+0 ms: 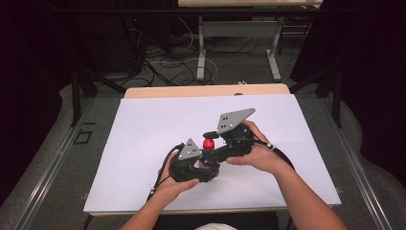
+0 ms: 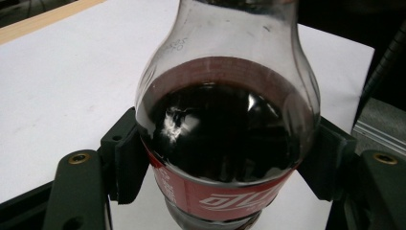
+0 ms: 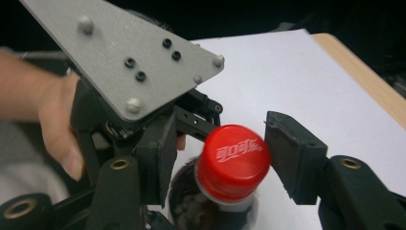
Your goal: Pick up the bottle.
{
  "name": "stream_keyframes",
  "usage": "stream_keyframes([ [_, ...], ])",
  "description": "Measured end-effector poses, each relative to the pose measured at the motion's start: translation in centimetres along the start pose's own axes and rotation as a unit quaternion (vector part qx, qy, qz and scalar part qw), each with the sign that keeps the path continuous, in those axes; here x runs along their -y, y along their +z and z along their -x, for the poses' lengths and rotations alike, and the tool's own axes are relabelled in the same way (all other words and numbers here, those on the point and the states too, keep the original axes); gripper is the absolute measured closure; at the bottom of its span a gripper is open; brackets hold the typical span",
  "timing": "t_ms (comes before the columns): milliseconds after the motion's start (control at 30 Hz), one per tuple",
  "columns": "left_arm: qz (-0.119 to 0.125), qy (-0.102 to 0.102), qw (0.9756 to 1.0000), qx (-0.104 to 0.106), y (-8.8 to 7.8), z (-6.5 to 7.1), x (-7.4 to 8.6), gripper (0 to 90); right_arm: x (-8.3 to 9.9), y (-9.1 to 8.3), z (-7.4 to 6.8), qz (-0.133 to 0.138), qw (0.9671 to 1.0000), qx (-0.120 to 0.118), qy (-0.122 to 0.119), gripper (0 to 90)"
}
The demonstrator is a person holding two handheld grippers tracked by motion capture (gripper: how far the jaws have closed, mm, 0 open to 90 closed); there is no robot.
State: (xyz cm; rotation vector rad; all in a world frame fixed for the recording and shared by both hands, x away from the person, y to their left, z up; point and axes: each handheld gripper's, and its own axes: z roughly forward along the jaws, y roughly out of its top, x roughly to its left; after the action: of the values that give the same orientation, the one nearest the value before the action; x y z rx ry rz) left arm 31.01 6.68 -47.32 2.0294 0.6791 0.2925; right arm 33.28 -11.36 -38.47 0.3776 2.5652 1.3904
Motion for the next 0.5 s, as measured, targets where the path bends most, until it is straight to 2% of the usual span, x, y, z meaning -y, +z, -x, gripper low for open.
stream_keyframes([
  [33,0.001,-0.005,1.0000,0.001,0.0,0.0,0.0,29.7,0.0,0.0,-0.8,0.005,0.9991,0.042,-0.001,44.5],
  [67,0.000,-0.004,1.0000,-0.001,-0.1,-0.1,0.0,29.7,0.0,0.0,-0.8,0.005,0.9991,0.042,-0.001,44.5],
  [133,0.002,-0.007,0.9999,-0.008,-0.1,-0.1,0.0,29.7,0.0,0.1,-1.6,0.013,0.9968,0.078,0.007,44.4],
  [233,0.002,-0.009,0.9999,-0.010,-0.1,-0.2,0.0,29.7,0.2,0.2,-2.4,0.028,0.9924,0.116,0.030,45.5],
  [300,0.001,-0.010,0.9999,-0.011,-0.1,-0.2,0.0,29.7,0.4,0.3,-2.9,0.039,0.9897,0.132,0.038,46.1],
  [367,0.000,-0.010,0.9999,-0.010,-0.1,-0.1,0.0,29.7,0.5,0.5,-3.1,0.045,0.9886,0.138,0.041,47.5],
  [500,0.001,-0.006,0.9999,-0.009,0.0,0.0,0.0,29.7,0.6,0.6,-3.2,0.038,0.9865,0.155,0.035,56.7],
])
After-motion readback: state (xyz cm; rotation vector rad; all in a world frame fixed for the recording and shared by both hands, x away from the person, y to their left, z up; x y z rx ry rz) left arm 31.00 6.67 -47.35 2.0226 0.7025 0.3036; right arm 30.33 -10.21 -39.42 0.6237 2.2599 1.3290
